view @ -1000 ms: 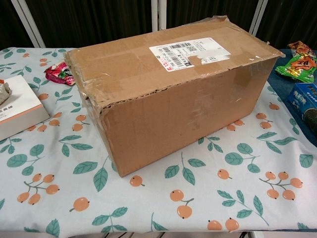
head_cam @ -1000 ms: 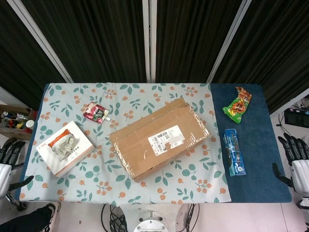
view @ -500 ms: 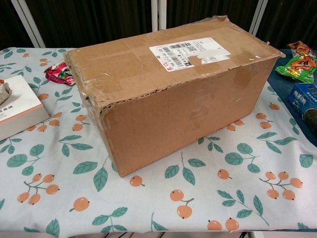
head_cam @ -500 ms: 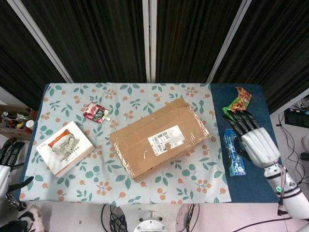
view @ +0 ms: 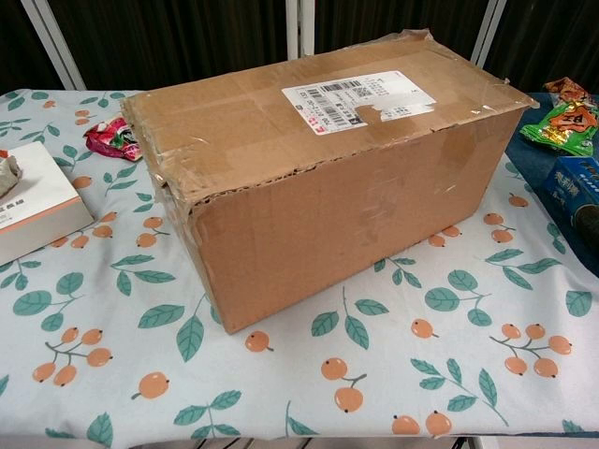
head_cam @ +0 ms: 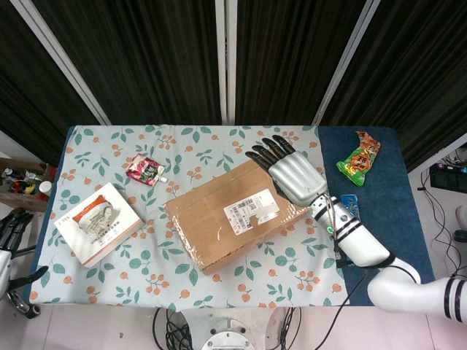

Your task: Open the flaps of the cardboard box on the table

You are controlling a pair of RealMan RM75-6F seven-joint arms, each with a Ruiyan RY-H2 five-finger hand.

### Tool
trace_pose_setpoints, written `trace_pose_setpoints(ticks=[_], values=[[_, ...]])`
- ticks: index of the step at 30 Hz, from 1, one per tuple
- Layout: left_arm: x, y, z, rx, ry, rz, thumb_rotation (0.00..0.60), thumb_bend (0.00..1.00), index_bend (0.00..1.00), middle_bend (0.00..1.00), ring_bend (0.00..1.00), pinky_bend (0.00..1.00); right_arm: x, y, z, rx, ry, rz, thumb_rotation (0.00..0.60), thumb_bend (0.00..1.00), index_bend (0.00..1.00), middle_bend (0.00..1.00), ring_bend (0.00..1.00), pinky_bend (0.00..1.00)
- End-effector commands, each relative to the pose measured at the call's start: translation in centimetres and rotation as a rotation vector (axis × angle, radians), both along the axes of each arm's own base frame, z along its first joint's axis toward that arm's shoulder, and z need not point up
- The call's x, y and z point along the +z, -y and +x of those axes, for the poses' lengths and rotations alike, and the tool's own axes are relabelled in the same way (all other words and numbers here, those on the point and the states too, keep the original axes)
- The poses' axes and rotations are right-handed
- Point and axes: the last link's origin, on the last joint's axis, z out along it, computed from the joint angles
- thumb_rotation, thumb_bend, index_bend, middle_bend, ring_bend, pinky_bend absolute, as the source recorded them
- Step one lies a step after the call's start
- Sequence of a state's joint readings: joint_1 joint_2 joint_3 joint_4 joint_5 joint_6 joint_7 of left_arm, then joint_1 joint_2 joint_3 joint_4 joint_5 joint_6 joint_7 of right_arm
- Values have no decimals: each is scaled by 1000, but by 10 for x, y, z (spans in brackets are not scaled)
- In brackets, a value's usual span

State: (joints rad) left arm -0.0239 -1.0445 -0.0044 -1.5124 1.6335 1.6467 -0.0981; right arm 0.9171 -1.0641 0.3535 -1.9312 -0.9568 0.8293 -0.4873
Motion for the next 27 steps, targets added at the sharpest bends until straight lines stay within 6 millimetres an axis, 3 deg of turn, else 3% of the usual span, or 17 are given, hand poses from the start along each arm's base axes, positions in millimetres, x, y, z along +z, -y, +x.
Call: trace_pose_setpoints(ticks=[1, 10, 16, 27], values=[[1, 0, -2, 5, -3, 2, 561, 31, 73, 116, 88, 199, -31, 11, 12, -32, -22, 51, 600, 1000, 113, 127, 0, 0], [3, -1, -8, 17, 3, 0, 563, 30, 73, 116, 89, 199, -59, 19, 12, -97, -81, 60, 600, 1000, 117, 176, 0, 0], [1, -2, -12, 22, 11, -1, 562, 30, 73, 120, 89, 199, -65, 20, 6, -130, -109, 80, 600, 1000, 139, 205, 0, 0], [9, 1, -14, 26, 6, 29, 560, 30, 73, 121, 89, 199, -64, 18, -1, -146, -85, 80, 600, 1000, 380, 403, 0, 0]])
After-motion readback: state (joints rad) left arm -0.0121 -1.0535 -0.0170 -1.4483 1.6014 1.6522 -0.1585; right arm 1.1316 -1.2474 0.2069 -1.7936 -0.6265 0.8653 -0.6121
